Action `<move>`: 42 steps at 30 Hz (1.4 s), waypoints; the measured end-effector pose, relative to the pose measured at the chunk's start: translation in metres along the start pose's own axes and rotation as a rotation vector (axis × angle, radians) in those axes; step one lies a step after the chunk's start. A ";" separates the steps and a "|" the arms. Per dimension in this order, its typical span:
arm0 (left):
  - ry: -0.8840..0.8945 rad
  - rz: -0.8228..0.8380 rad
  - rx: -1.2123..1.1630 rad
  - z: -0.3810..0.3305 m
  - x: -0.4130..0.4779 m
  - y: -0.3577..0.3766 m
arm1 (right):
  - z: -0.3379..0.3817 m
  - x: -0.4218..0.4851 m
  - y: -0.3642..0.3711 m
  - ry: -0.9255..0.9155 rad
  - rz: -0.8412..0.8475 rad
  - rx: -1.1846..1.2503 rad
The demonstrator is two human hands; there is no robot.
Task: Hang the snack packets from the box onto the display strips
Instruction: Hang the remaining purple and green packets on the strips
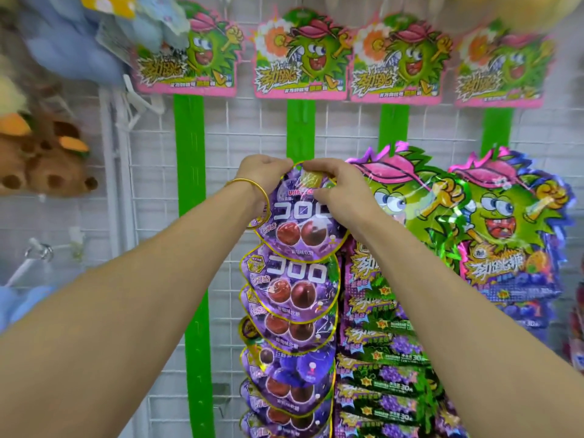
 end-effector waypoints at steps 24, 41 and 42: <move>0.274 -0.147 0.291 0.121 -0.170 -0.051 | -0.034 -0.180 0.000 -0.118 0.071 -0.132; -0.598 0.463 1.297 0.413 -0.413 -0.145 | -0.278 -0.588 0.102 1.100 1.116 -0.488; -0.583 0.469 1.294 0.414 -0.414 -0.147 | -0.278 -0.598 0.110 1.157 1.112 -0.494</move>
Point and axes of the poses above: each hand's wrist, its own x-axis towards the middle knuckle, its own y-axis out of the palm, z = x × y, the point moved 4 cm from there along x, towards the middle knuckle, and after that the axes turned 2 degrees about -x, right-handed, at the moved point
